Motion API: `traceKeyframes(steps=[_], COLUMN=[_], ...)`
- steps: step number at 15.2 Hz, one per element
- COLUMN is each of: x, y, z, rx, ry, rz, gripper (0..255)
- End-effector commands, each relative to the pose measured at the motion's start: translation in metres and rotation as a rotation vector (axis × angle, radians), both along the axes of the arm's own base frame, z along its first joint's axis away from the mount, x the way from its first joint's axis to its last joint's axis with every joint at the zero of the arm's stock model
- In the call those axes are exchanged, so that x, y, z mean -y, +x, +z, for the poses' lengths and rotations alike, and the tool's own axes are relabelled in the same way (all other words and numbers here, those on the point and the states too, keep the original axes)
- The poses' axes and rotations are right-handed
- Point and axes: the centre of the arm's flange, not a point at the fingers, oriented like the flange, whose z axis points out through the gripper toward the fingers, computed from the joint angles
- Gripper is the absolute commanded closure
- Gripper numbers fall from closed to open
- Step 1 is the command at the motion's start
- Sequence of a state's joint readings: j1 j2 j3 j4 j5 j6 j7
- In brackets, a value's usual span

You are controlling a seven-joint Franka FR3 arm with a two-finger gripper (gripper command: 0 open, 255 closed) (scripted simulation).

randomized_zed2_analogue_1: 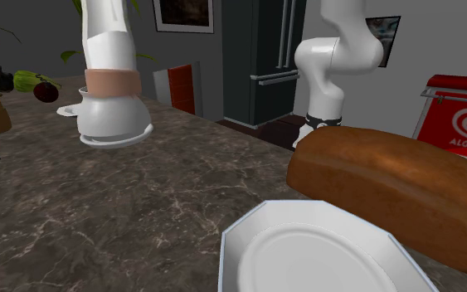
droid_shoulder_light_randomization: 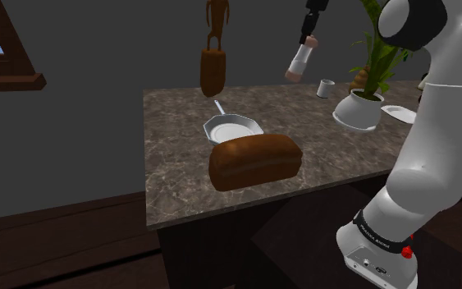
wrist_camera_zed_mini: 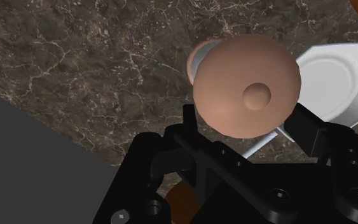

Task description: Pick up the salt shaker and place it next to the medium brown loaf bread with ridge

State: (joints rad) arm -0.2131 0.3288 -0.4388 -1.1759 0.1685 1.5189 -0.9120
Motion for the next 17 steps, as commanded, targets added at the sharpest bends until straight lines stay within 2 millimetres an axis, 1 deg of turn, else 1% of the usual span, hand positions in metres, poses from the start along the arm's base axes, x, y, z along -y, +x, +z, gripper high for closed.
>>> traceKeyframes(steps=[1, 17], x=[-0.027, -0.238], y=[-0.002, -0.010], z=[0.003, 0.016], rx=[0.000, 0.000], ry=[0.000, 0.000], rz=[0.000, -0.001], gripper=[255, 255])
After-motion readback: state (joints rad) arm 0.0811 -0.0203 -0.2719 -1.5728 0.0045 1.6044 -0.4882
